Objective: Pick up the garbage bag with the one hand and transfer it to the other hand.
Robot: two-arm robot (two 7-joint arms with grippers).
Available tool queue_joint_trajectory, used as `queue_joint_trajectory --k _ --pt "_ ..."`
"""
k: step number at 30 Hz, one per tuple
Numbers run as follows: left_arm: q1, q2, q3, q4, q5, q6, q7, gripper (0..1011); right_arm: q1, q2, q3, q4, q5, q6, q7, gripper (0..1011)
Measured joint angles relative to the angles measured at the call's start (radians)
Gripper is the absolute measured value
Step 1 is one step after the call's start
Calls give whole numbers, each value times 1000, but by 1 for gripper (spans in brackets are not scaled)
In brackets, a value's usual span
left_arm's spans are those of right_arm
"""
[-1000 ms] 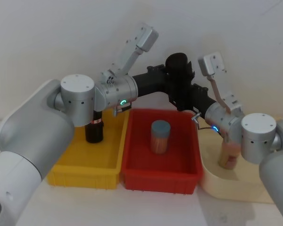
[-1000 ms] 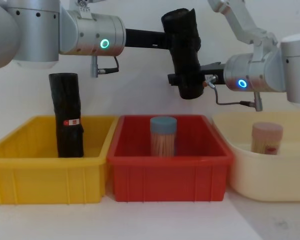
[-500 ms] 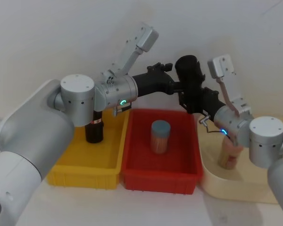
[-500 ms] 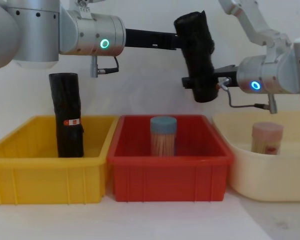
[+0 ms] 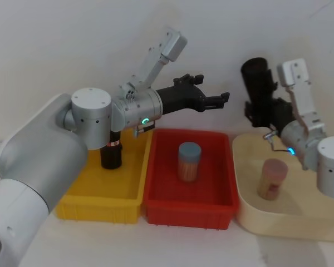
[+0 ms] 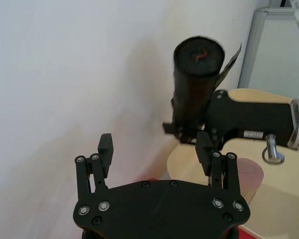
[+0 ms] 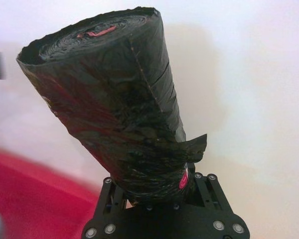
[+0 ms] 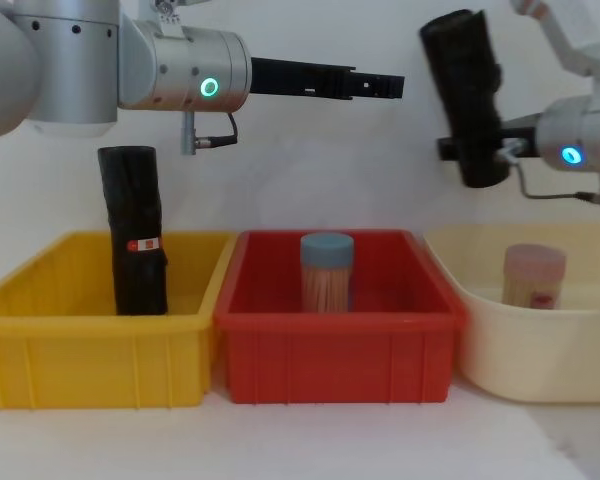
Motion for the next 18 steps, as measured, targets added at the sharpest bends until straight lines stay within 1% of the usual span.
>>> queue_joint_trajectory --k 5,6,8,9,11,14,18 --pt "0 0 0 0 0 0 0 1002 -18 31 27 -38 -17 31 -45 562" --pt "0 0 0 0 0 0 0 1002 -18 31 27 -38 -17 31 -45 562" --pt "0 0 0 0 0 0 0 1002 -31 48 39 -62 -24 56 -63 562" --pt "0 0 0 0 0 0 0 1001 -31 48 39 -62 -24 56 -63 562" --pt "0 0 0 0 0 0 0 1002 -47 66 51 -90 -30 84 -75 562" --pt "0 0 0 0 0 0 0 1001 -58 78 57 -108 -34 106 -80 562" --pt "0 0 0 0 0 0 0 1002 -85 107 68 -153 -40 158 -81 562"
